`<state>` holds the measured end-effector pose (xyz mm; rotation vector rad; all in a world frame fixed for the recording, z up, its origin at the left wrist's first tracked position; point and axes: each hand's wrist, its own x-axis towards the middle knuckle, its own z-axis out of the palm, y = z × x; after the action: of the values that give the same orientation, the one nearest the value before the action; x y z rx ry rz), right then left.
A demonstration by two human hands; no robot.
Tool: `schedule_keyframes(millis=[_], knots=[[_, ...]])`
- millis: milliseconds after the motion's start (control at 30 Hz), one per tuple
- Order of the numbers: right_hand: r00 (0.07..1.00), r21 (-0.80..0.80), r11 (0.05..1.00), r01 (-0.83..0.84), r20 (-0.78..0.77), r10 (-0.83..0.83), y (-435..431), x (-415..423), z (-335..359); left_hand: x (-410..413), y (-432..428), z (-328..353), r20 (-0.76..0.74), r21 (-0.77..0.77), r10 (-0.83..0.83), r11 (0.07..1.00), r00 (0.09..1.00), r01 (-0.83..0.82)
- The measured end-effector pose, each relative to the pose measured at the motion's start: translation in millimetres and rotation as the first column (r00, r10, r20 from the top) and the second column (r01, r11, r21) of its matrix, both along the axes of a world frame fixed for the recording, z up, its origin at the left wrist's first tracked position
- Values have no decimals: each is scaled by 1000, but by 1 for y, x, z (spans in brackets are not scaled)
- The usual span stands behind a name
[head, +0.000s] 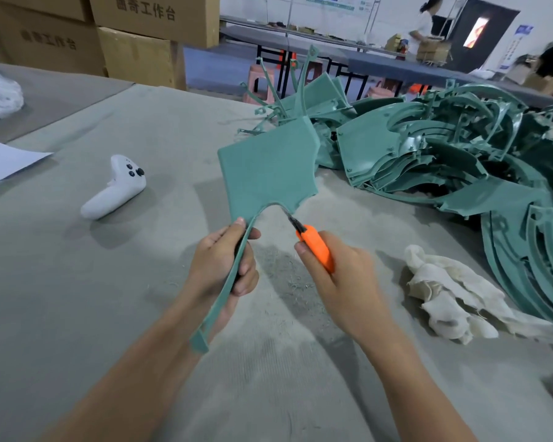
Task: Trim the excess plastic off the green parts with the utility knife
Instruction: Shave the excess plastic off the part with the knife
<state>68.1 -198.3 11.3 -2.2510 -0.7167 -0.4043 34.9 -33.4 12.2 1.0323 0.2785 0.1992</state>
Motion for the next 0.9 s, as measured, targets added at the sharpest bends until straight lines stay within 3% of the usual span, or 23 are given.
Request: schedule_keyframes(millis=[400,900], knots=[[997,-121,989,81,16,-80,14,4,-15,2,-10,-2,-109,39,-10,999,994,14],[989,-55,998,12,-144,-20,22,-1,-17,1,-4,-4,-118,-58,-65,997,991,58]])
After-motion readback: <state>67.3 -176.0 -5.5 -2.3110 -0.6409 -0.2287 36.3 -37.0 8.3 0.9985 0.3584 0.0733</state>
